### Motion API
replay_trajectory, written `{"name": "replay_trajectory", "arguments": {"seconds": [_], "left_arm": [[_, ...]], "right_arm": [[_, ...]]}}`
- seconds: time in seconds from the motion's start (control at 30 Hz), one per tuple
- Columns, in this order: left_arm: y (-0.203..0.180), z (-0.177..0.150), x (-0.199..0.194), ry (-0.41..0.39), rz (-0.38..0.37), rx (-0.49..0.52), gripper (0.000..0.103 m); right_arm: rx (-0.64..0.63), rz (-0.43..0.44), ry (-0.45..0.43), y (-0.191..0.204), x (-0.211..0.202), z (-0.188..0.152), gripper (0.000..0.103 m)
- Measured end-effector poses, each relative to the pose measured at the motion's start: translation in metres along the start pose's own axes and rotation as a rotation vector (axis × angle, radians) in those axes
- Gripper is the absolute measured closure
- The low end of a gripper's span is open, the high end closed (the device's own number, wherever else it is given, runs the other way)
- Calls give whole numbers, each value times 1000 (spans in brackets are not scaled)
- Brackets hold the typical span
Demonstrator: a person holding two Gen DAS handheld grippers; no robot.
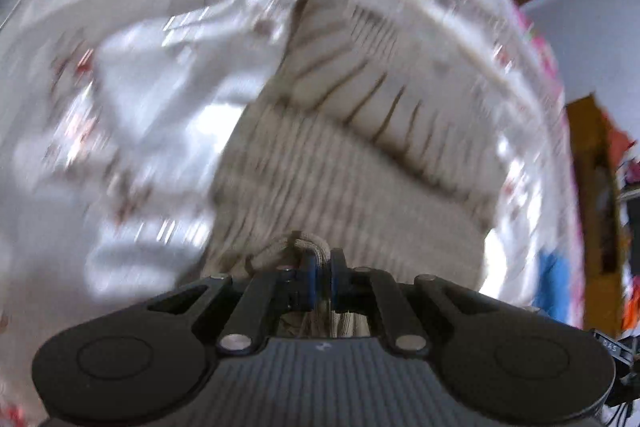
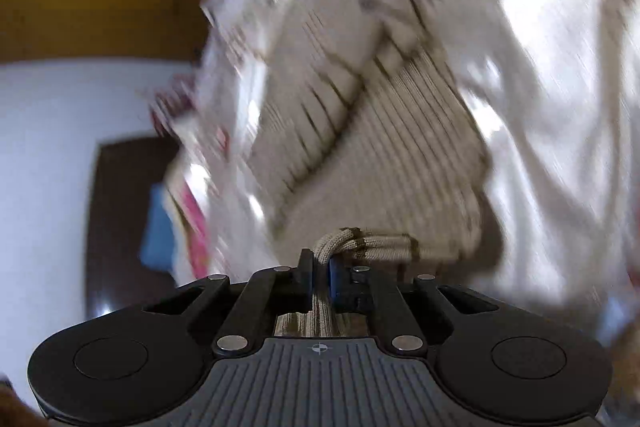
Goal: Fold small clothes
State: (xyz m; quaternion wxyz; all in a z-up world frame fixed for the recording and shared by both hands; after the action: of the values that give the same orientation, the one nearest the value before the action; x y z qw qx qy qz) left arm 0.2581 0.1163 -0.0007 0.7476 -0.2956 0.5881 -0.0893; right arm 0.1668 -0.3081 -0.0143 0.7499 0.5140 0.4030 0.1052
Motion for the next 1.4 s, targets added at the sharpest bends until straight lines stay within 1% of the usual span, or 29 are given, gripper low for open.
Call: {"name": "replay_trajectory", "arguments": {"seconds": [0.07, 0.13, 0.23, 0.33, 0.37, 0.43, 0.5, 0.57, 0.6, 0.63, 0.67, 0.7, 0.73, 0.77, 0.83, 0.9, 0.93, 0.97, 1.0, 1.03, 1.1, 1.13, 1.2, 1.3, 1.37, 1.4], "left_arm": [[-10, 22, 2, -33, -17, 23, 90], [-21, 50, 6, -89, -26, 54, 90], [-30, 89, 15, -164, -43, 53, 90], [-36, 123, 33, -217, -46, 55, 90], [-41, 133, 41, -231, -34, 64, 90], [-46, 150, 60, -248, 6, 89, 90], [-45, 160, 82, -250, 67, 104, 90], [-45, 165, 99, -233, 100, 108, 90], [-44, 166, 107, -226, 128, 120, 90], [-43, 163, 110, -223, 147, 131, 89], [-41, 164, 112, -218, 156, 135, 89], [-40, 164, 111, -217, 146, 126, 88], [-39, 165, 109, -215, 138, 113, 86], [-36, 168, 105, -219, 122, 90, 85], [-33, 173, 94, -250, 89, 50, 84], [-31, 176, 84, -283, 78, 16, 78], [-28, 178, 78, -305, 83, -2, 68], [-26, 180, 74, -332, 104, -14, 56], [-22, 183, 71, -355, 126, -26, 52], [-17, 185, 70, -362, 135, -40, 49], [-8, 186, 70, -347, 140, -81, 50], [-6, 182, 70, -343, 139, -79, 49], [-6, 168, 69, -323, 151, -38, 50], [-4, 133, 69, -284, 173, 38, 49], [1, 114, 71, -265, 209, 77, 48], [8, 104, 78, -236, 244, 98, 46]], "right_arm": [[-14, 25, -59, 8, 4, 25, 95], [-35, 20, -107, 12, 12, 52, 95], [-40, 20, -175, 13, 24, 90, 95], [-33, 21, -249, 11, 37, 126, 95], [-34, 23, -267, 11, 44, 135, 95], [-51, -6, -294, 9, 59, 153, 95], [-99, -80, -307, 5, 79, 169, 95], [-110, -142, -290, -4, 99, 182, 95], [-115, -173, -275, -9, 109, 186, 95], [-121, -200, -260, -13, 116, 189, 95], [-119, -235, -254, -17, 120, 190, 91], [-108, -249, -256, -22, 122, 189, 91], [-99, -238, -255, -24, 122, 189, 91], [-90, -220, -253, -26, 120, 189, 90], [-85, -200, -254, -26, 116, 188, 89], [-118, -202, -260, -22, 109, 187, 87], [-148, -217, -267, -18, 106, 185, 85], [-173, -232, -276, -15, 104, 184, 78], [-210, -253, -289, -12, 100, 181, 72], [-240, -266, -300, -9, 98, 179, 71], [-278, -291, -302, -4, 92, 173, 71], [-290, -308, -295, -4, 92, 169, 71], [-318, -345, -272, -5, 91, 157, 71], [-370, -430, -234, -11, 86, 134, 71], [-399, -461, -218, -15, 82, 120, 70], [-407, -466, -199, -18, 82, 114, 61]]}}
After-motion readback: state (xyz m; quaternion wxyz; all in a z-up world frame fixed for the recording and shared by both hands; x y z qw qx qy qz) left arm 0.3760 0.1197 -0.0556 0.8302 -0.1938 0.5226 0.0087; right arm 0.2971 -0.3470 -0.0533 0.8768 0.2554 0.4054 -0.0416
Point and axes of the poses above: each gripper's, at about its wrist camera, not at the fingertips, and x roughly the way its jaws point, y to its left, z to its top, the point moved 4 cm from there along x, roughly the way its jaws point, and after that the axes turned 7 degrees about -x, right-handed, at the moved point
